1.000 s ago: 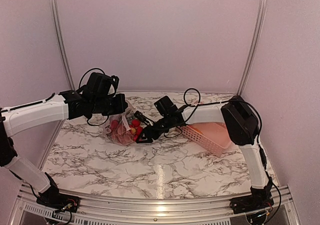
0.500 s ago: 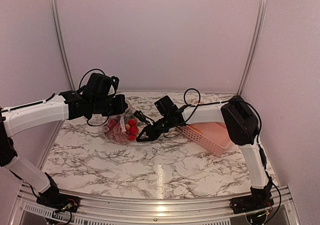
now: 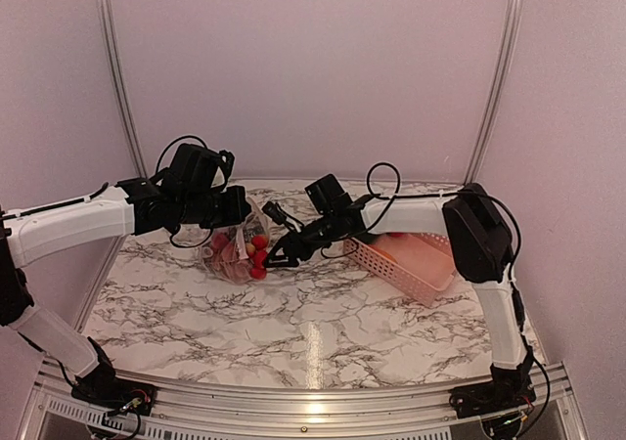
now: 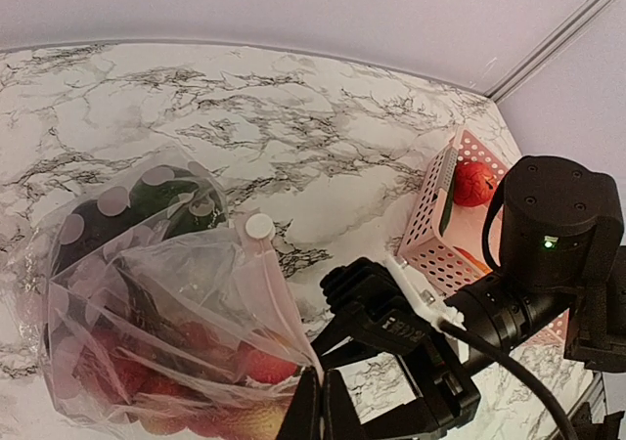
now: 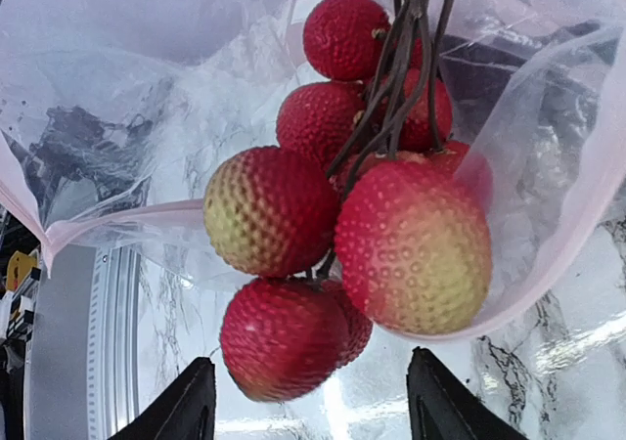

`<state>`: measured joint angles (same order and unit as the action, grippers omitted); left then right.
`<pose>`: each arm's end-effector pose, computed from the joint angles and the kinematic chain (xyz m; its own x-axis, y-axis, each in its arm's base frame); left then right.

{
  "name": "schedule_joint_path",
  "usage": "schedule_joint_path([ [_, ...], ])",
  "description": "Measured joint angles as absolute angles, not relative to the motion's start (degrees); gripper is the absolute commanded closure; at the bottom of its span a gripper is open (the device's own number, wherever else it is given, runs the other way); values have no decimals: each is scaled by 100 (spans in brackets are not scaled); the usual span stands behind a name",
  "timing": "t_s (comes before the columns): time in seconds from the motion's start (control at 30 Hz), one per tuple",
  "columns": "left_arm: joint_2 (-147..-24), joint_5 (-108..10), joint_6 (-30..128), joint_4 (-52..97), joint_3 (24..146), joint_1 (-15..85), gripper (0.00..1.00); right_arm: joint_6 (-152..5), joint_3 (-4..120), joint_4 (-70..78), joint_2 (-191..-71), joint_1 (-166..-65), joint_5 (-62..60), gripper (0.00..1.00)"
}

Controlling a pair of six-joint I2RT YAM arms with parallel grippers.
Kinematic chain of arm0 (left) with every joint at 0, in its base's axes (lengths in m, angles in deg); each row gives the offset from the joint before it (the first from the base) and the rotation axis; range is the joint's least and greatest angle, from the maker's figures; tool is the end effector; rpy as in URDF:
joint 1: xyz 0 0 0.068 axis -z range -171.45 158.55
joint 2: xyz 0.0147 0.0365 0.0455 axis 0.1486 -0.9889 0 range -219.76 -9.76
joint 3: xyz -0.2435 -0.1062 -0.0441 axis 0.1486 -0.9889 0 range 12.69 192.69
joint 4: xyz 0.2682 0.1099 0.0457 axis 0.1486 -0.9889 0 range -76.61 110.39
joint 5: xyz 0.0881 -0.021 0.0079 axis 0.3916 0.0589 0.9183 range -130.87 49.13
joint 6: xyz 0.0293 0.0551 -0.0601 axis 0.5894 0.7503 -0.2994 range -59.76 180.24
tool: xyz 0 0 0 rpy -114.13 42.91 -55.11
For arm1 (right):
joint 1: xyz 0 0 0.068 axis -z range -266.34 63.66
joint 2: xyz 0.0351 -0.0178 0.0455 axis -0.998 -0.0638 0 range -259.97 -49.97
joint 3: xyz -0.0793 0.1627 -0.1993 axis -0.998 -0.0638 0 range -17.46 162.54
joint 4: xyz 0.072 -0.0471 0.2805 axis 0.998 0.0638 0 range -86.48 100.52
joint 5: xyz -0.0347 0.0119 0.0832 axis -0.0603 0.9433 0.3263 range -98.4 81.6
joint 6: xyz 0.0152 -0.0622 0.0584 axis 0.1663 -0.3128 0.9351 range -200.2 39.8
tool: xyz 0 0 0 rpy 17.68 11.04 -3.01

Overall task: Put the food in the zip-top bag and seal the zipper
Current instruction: Adjust the fake fruit in the zipper food storage bag.

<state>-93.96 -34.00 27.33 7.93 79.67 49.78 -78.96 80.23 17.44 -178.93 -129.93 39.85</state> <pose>0.3130 -0.2621 0.2730 -0.6257 -0.1687 -0.7616 0.2815 0.8617 -0.4221 0.3525 0.4146 0.1337 -0.5319 -0.4863 -0.6932 -0.8287 0.1304 0.5443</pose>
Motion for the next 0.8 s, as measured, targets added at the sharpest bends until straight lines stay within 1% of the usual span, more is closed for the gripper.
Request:
schedule_joint_path([
  [0.2, -9396, -3400, 2746, 790, 7967, 4978, 100, -7942, 8327, 1873, -18363, -13162, 4335, 31],
  [0.27, -9396, -3407, 2746, 793, 7967, 4978, 100, -7940, 8445, 1905, -18514, -13203, 4455, 32],
  [0.37, -9396, -3437, 2746, 790, 7967, 4978, 100, -7901, 8495, 1905, -18630, -13243, 4536, 42],
  [0.43, -9396, -3441, 2746, 793, 7967, 4978, 100, -7815, 8495, 1897, -18654, -13243, 4540, 54],
  [0.5, -9396, -3448, 2744, 790, 7967, 4978, 100, -7708, 8495, 1857, -18656, -13236, 4543, 63],
  [0.57, -9396, -3474, 2744, 793, 7967, 4978, 100, -7621, 8495, 1798, -18656, -13210, 4547, 70],
  [0.6, -9396, -3485, 2742, 793, 7967, 4978, 100, -7553, 8495, 1763, -18656, -13201, 4545, 72],
  [0.67, -9396, -3496, 2740, 793, 7967, 4978, 100, -7474, 8495, 1700, -18656, -13170, 4549, 72],
  [0.7, -9396, -3505, 2733, 795, 7960, 4978, 100, -7446, 8495, 1661, -18656, -13153, 4549, 70],
  [0.8, -9396, -3542, 2718, 810, 7923, 4978, 100, -7374, 8495, 1595, -18656, -13116, 4534, 58],
])
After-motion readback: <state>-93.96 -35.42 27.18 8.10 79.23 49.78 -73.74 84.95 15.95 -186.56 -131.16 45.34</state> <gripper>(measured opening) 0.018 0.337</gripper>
